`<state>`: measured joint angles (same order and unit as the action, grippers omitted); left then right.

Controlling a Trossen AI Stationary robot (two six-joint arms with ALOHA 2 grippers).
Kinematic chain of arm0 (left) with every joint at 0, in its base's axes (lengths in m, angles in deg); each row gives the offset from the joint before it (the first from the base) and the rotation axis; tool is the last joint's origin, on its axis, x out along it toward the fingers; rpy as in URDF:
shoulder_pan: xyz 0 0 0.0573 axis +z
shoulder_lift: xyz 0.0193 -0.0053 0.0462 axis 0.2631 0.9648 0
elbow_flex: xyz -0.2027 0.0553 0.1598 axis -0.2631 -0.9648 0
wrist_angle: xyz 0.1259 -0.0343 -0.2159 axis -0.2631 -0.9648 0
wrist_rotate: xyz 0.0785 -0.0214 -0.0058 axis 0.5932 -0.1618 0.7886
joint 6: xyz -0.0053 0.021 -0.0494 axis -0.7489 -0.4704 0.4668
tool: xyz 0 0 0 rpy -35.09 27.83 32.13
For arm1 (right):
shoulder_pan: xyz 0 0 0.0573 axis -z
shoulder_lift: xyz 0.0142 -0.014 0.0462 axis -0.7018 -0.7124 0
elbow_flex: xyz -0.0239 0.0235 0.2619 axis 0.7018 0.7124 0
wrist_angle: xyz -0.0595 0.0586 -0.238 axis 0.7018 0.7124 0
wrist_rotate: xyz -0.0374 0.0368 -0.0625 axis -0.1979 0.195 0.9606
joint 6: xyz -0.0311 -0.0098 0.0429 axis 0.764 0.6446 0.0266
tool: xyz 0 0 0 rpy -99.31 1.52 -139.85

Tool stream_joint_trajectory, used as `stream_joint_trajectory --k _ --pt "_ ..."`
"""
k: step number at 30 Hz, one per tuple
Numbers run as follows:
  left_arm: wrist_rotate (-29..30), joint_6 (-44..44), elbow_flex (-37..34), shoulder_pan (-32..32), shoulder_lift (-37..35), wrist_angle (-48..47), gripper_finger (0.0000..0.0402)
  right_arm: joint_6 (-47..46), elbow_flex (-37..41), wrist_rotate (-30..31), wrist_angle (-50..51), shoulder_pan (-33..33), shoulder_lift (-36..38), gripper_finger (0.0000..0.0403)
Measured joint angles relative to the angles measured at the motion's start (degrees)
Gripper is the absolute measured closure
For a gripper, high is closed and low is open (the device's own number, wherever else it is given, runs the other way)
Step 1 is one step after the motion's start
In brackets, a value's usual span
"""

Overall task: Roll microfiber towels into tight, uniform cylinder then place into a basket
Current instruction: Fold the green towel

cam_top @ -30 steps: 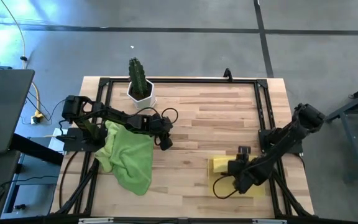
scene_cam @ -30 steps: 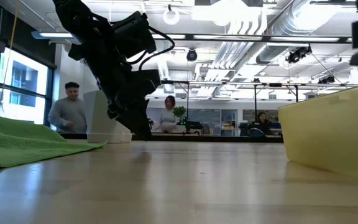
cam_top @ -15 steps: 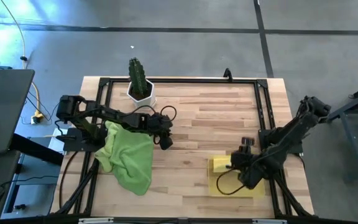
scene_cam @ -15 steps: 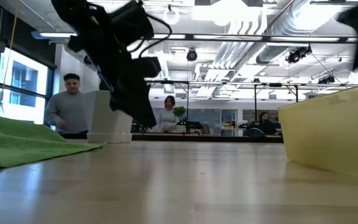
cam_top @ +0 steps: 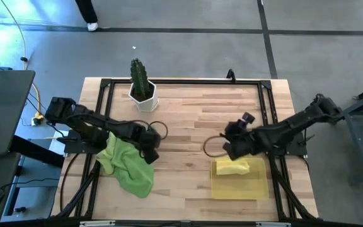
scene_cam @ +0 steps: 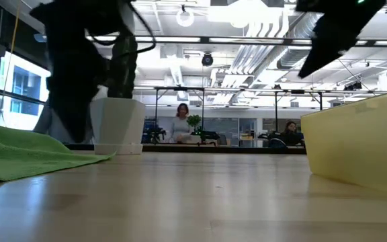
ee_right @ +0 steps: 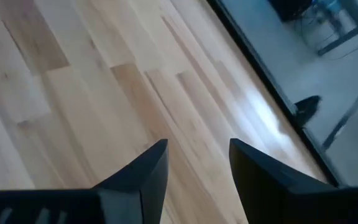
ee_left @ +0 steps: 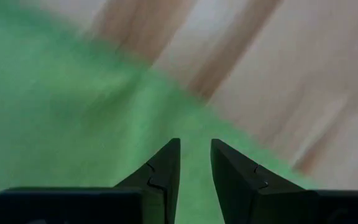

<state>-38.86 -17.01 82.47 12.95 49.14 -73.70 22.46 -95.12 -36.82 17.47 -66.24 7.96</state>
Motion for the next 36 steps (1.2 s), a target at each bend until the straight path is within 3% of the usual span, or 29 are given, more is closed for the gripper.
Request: stream_joint_trajectory --k 8,17,34,36 --pt "7.2 1.3 0.0 -0.7 3.0 -2.6 0.0323 14.6 3.3 -6.5 -17.8 9.5 -0.1 0.0242" --pt "9.5 -2.7 0.2 -0.1 9.0 0.3 0.0324 20.2 4.0 -9.0 -24.1 12.2 -0.1 0.0242" --pt "8.9 -20.9 0.0 6.1 12.4 38.0 0.0324 20.8 4.0 -8.5 -24.7 12.4 -0.1 0.0242" --pt "8.5 -23.4 -0.1 6.5 11.7 38.8 0.0324 20.8 4.0 -8.5 -25.2 12.4 -0.1 0.0242"
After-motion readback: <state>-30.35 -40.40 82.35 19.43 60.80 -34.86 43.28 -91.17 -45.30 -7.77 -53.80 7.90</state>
